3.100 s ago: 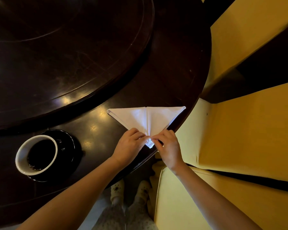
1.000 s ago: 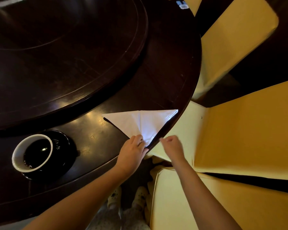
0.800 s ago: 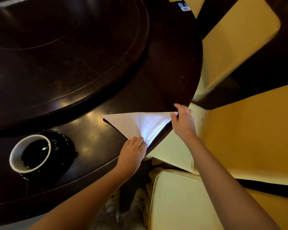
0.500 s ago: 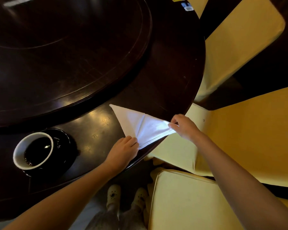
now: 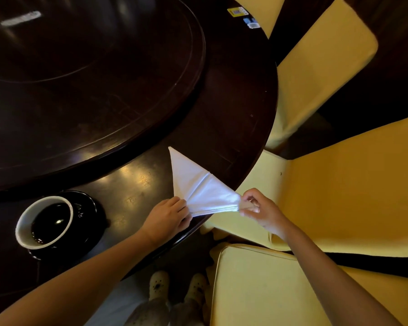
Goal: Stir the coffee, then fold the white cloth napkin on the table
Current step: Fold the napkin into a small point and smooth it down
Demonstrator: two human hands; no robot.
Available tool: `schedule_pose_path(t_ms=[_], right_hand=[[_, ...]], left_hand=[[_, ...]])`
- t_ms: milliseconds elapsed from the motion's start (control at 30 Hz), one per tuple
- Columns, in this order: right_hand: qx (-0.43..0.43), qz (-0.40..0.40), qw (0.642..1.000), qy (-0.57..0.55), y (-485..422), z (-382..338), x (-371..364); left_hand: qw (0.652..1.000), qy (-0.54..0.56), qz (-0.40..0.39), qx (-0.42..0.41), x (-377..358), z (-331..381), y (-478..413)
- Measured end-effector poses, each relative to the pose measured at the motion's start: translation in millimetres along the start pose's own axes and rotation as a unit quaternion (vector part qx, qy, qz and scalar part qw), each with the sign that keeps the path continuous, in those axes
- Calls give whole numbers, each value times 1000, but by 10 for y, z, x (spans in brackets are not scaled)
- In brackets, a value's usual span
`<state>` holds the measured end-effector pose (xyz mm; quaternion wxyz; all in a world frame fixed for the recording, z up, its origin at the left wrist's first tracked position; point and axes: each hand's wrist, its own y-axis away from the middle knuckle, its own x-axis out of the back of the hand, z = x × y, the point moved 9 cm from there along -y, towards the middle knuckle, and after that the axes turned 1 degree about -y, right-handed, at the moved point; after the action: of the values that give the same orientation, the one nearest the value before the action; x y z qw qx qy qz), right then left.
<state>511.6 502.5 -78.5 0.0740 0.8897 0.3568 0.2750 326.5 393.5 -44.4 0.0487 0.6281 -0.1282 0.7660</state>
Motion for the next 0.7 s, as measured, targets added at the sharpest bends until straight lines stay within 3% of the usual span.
schedule_pose_path(t_ms=[67, 233, 367, 533, 700], right_hand=[[39, -32, 996, 79, 72, -87, -27], [118, 40, 978, 165, 71, -460, 110], [147, 41, 977, 149, 2, -816, 269], [181, -13, 974, 135, -429, -1320, 232], [141, -65, 986, 60, -1046, -1665, -123]], left_hand=[[1000, -15, 4, 12, -1, 16, 2], [997, 31, 44, 57, -16, -40, 106], [989, 90, 49, 105, -94, -109, 172], [977, 104, 83, 165, -60, -158, 226], [943, 152, 116, 274, -118, -234, 345]])
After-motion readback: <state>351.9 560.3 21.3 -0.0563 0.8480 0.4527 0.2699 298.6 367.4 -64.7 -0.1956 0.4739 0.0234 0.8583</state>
